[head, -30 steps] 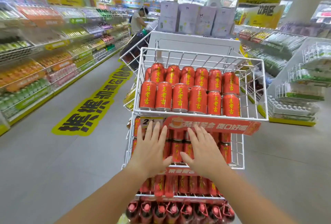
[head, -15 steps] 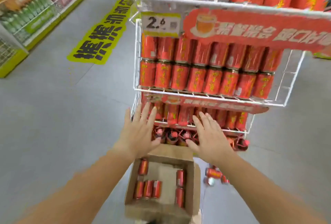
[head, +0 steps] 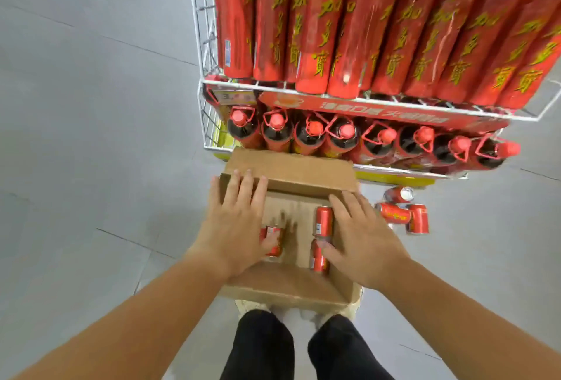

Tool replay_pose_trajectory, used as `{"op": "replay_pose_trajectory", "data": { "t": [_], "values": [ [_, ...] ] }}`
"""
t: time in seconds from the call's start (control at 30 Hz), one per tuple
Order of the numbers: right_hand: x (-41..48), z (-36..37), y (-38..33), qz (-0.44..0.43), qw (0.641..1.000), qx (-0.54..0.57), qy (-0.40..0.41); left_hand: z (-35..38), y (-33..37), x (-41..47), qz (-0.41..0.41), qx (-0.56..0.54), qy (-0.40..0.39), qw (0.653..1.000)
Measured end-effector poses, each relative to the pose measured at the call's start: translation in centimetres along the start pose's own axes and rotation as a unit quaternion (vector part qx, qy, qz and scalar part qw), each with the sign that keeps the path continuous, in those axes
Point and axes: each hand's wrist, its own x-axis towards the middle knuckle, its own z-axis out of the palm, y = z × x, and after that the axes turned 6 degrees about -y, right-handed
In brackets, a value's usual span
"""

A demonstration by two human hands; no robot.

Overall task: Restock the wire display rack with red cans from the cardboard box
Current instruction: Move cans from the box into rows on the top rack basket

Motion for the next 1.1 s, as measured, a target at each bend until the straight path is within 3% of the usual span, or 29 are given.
{"op": "replay_pose_trajectory", "data": {
  "t": [0.43, 0.63, 0.87, 1.0, 1.1],
  "values": [
    [14.3, 23.2, 2.3, -0.002, 0.990, 0.067, -0.121, 25.2, -1.2, 7.5, 0.018, 0.016, -0.167, 0.986],
    [19.4, 30.4, 1.9, 0.014, 0.982, 0.108, -0.154, 32.3, -0.9, 11.1, 0.018, -0.009, -0.224, 0.974],
    [22.8, 34.8, 0.4, 0.040, 0.977, 0.139, -0.157, 36.4, -2.0, 13.7, -0.040, -0.056, -0.284, 0.956],
    [24.7, 35.5, 0.1, 0.046, 0.975, 0.160, -0.145, 37.5, -2.8, 14.6, -0.074, -0.149, -0.291, 0.942],
    [26.4, 35.2, 0.0, 0.059, 0.973, 0.182, -0.130, 37.4, -2.6, 16.3, -0.193, -0.352, -0.227, 0.887]
  ]
}}
